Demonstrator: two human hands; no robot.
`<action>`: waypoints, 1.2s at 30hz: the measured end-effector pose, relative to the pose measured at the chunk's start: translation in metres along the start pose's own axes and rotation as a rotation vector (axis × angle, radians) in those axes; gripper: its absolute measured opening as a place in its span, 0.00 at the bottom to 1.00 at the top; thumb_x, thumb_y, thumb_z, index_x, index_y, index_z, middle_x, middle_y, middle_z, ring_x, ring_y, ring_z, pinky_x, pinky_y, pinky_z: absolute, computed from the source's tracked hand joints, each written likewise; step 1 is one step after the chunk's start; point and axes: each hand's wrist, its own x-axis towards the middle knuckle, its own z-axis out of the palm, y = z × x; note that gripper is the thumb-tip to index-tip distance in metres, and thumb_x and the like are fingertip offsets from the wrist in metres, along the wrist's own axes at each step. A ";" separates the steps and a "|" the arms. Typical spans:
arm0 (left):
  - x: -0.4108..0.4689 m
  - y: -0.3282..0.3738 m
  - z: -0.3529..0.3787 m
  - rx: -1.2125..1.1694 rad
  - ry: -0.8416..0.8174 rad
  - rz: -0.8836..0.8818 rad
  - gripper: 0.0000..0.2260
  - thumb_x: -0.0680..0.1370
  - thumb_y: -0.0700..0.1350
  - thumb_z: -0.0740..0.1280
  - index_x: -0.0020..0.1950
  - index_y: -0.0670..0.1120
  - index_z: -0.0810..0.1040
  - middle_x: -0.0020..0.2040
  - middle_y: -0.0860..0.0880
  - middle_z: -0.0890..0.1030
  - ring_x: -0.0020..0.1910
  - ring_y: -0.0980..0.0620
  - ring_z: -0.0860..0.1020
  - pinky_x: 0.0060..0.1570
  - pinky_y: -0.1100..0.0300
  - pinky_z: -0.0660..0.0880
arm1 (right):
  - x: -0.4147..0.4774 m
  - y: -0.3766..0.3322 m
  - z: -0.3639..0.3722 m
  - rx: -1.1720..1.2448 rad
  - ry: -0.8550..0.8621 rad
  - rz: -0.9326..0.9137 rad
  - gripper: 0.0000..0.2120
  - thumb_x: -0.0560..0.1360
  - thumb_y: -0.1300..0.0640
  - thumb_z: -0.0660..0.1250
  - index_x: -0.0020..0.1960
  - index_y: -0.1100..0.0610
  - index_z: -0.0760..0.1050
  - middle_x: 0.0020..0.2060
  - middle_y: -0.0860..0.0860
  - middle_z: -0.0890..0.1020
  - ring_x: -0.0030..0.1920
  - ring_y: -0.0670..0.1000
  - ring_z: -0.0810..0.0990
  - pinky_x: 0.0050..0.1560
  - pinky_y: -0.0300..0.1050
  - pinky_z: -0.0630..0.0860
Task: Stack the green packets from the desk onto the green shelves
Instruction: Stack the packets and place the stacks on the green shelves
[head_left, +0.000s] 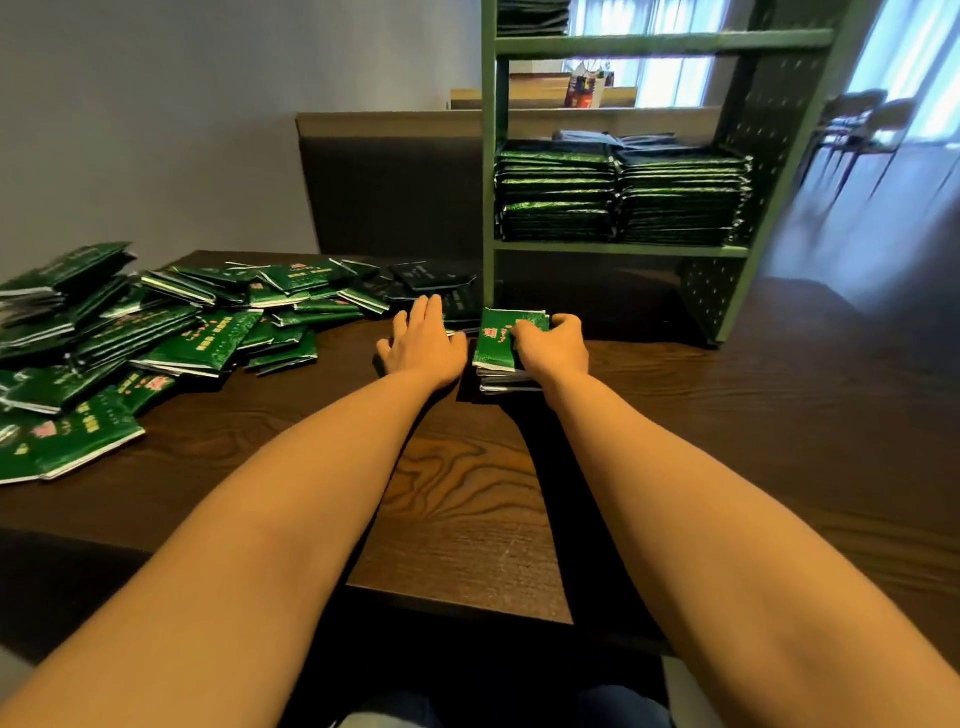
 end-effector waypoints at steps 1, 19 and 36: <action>0.004 -0.001 0.005 0.012 -0.027 -0.001 0.29 0.83 0.55 0.55 0.81 0.50 0.51 0.81 0.52 0.52 0.79 0.45 0.51 0.72 0.37 0.55 | 0.002 0.001 0.001 -0.016 0.001 -0.008 0.27 0.80 0.50 0.68 0.75 0.54 0.64 0.66 0.55 0.78 0.60 0.55 0.78 0.55 0.47 0.73; -0.038 -0.015 -0.008 -0.050 0.201 -0.034 0.11 0.81 0.53 0.63 0.54 0.51 0.83 0.57 0.44 0.82 0.58 0.39 0.78 0.58 0.49 0.69 | -0.014 -0.001 0.003 -0.094 0.024 -0.066 0.24 0.80 0.51 0.67 0.73 0.54 0.64 0.66 0.57 0.77 0.64 0.58 0.78 0.66 0.55 0.76; -0.063 -0.014 -0.051 -1.089 0.247 -0.381 0.10 0.75 0.32 0.68 0.42 0.47 0.76 0.43 0.47 0.78 0.48 0.48 0.76 0.41 0.61 0.76 | -0.045 -0.001 -0.017 -0.166 0.044 -0.031 0.27 0.82 0.51 0.66 0.76 0.55 0.60 0.70 0.59 0.74 0.67 0.60 0.77 0.67 0.55 0.75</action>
